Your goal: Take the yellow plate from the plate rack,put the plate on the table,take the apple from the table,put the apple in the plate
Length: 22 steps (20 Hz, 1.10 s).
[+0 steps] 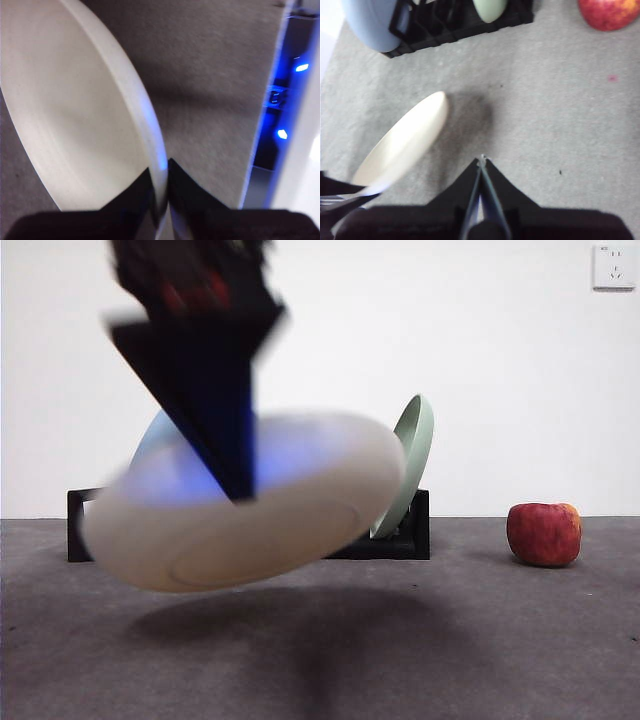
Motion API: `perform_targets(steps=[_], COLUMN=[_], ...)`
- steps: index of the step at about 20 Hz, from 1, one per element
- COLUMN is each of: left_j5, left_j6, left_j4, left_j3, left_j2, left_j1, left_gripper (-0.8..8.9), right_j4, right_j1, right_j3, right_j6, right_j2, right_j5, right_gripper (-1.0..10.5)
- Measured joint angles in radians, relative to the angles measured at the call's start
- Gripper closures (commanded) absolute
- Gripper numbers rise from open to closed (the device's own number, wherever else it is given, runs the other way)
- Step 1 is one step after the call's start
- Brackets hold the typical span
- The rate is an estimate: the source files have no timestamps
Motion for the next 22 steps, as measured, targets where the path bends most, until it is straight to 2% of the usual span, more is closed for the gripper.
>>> perform_targets(steps=[5,8,10,13,15,18,22], left_j5=[-0.023,-0.027,-0.026,-0.002,-0.002,0.021,0.142], left_j6=[-0.001,-0.01,-0.025,-0.064,-0.079,-0.092,-0.128], left_j4=[0.016,0.021,0.035,0.053,0.056,0.055,-0.013], left_j3=[0.001,0.002,0.003,0.003,0.003,0.003,0.05], left_j2=[0.159,0.187,0.182,0.167,0.151,0.148,0.148], left_j1=[-0.01,-0.01,-0.01,-0.01,-0.01,-0.01,-0.01], left_gripper=[8.26,8.04,6.7,3.59,2.32,2.12,2.22], right_j4=[0.0,0.0,0.0,0.0,0.0,0.0,0.0], right_j1=[0.0,0.0,0.0,0.0,0.0,0.0,0.0], right_j3=[0.0,0.0,0.0,0.0,0.0,0.0,0.0], right_j6=[0.0,0.0,-0.001,-0.013,-0.016,-0.016,-0.016], right_j2=[0.0,0.0,0.0,0.0,0.0,0.0,0.003], right_j5=[0.004,0.006,0.013,0.021,0.026,0.034,0.037], right_gripper=[9.5,9.5,9.5,9.5,9.5,9.5,9.5])
